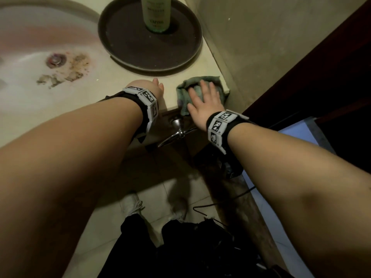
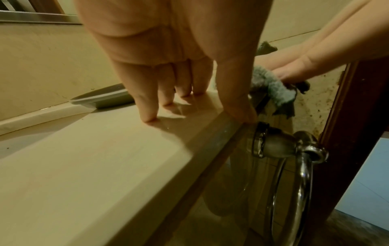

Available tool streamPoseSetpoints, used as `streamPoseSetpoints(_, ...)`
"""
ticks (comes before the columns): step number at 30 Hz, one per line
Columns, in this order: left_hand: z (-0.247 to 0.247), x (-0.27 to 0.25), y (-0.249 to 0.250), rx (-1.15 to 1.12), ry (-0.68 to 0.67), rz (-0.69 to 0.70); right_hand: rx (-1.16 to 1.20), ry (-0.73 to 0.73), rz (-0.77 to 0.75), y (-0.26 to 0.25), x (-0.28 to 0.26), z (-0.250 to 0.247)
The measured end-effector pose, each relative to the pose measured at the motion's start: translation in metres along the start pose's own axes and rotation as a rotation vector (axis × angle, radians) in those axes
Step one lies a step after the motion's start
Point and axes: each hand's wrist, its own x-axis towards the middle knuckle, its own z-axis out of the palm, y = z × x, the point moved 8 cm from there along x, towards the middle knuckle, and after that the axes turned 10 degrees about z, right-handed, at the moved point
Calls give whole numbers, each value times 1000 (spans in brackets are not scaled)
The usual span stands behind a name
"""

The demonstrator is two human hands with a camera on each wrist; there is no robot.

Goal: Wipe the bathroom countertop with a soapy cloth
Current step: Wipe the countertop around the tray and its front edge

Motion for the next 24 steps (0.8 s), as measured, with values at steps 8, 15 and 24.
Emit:
streamPoseSetpoints(8,1,5,-6,4,10,-4,23,13,-126,-37,-11,15)
streamPoseSetpoints(15,3,1,-5,12,27,-11,10,71,-46,6,4,5)
streamPoseSetpoints(24,-1,-2,-2,12,-25,-32,61,87,69,33,22,-13)
